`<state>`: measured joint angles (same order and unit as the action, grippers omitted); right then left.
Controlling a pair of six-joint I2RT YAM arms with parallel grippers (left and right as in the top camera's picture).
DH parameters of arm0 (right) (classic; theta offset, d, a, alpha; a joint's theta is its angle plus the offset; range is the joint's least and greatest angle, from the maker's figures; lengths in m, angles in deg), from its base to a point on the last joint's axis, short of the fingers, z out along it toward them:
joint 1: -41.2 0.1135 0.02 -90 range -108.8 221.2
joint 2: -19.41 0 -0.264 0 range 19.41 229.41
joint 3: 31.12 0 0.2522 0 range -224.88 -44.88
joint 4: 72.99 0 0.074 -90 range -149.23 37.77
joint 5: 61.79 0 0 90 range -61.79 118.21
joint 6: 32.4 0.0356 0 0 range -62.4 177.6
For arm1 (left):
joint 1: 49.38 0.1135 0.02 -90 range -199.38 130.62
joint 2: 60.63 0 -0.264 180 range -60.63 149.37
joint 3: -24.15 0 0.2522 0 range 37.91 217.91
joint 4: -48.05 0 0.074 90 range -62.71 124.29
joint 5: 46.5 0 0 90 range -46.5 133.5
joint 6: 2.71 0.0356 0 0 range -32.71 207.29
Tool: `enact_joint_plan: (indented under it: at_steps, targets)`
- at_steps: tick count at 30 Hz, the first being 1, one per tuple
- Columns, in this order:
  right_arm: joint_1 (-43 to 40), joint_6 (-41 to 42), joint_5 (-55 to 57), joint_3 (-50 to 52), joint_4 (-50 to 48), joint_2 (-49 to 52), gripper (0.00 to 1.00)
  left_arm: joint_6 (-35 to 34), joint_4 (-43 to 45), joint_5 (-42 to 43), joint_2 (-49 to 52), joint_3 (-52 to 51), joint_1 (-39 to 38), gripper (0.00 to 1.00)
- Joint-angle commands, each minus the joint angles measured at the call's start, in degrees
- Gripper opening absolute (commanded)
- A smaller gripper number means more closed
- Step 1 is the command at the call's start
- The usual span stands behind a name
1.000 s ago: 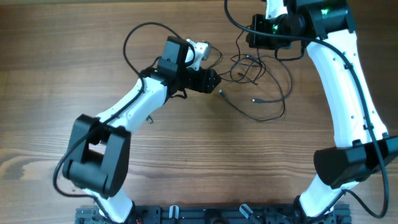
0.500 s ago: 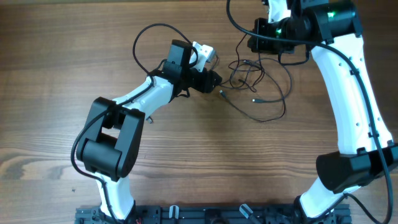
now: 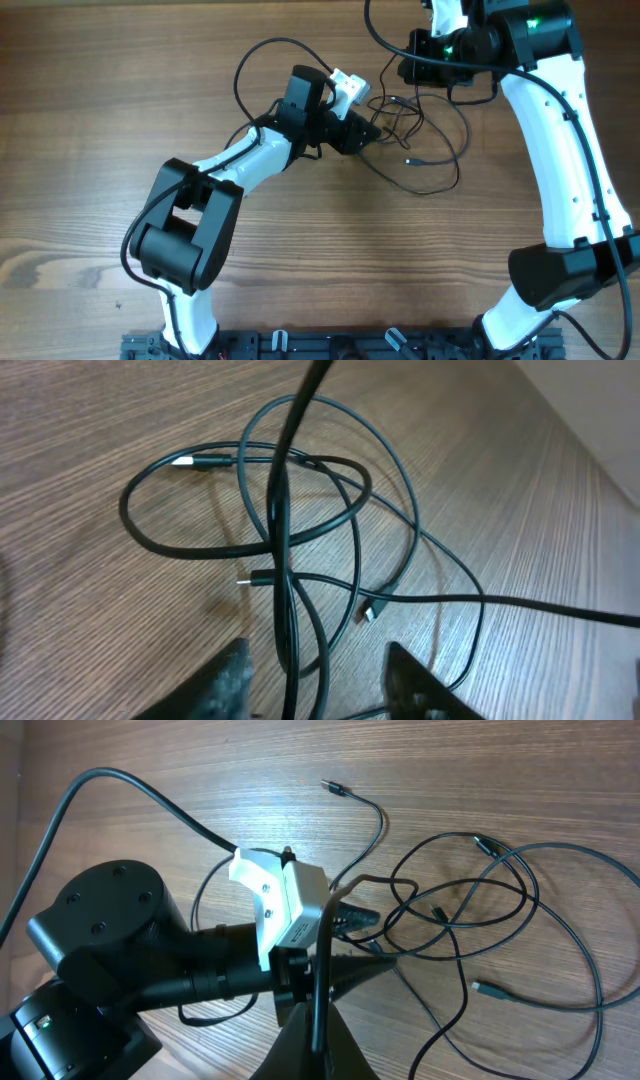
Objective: Untangle cables
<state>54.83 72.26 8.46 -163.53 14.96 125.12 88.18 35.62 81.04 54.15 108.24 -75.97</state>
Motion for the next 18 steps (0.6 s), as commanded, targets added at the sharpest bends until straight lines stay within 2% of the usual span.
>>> enact_joint_plan:
  at_steps: [1,4,9,10,15,18]
  targets:
    - [0.13,-0.50,-1.36,-1.03,0.02,-1.86,0.04,0.20,0.00,0.13,0.55,-0.35,-0.22,0.04]
    - [0.13,-0.52,-1.36,-1.03,0.07,-1.86,0.04,0.22,-0.66,-4.00,0.55,-0.35,-0.22,0.04]
    - [0.13,-0.09,-0.35,-1.03,0.33,-1.86,0.04,-1.55,-2.75,-19.32,0.52,-0.35,1.11,0.04]
    - [0.13,1.22,1.84,-1.03,0.61,-1.86,0.04,-2.01,-3.76,-21.51,0.39,-0.35,2.47,0.04]
    - [-0.70,2.51,12.96,-1.03,3.15,-1.86,0.04,-4.33,-9.20,-21.75,-2.75,-0.35,14.01,0.04]
    - [-3.45,2.47,14.23,-1.03,4.11,-1.86,0.04,-4.35,-14.47,-21.46,-5.46,-0.35,22.49,0.04]
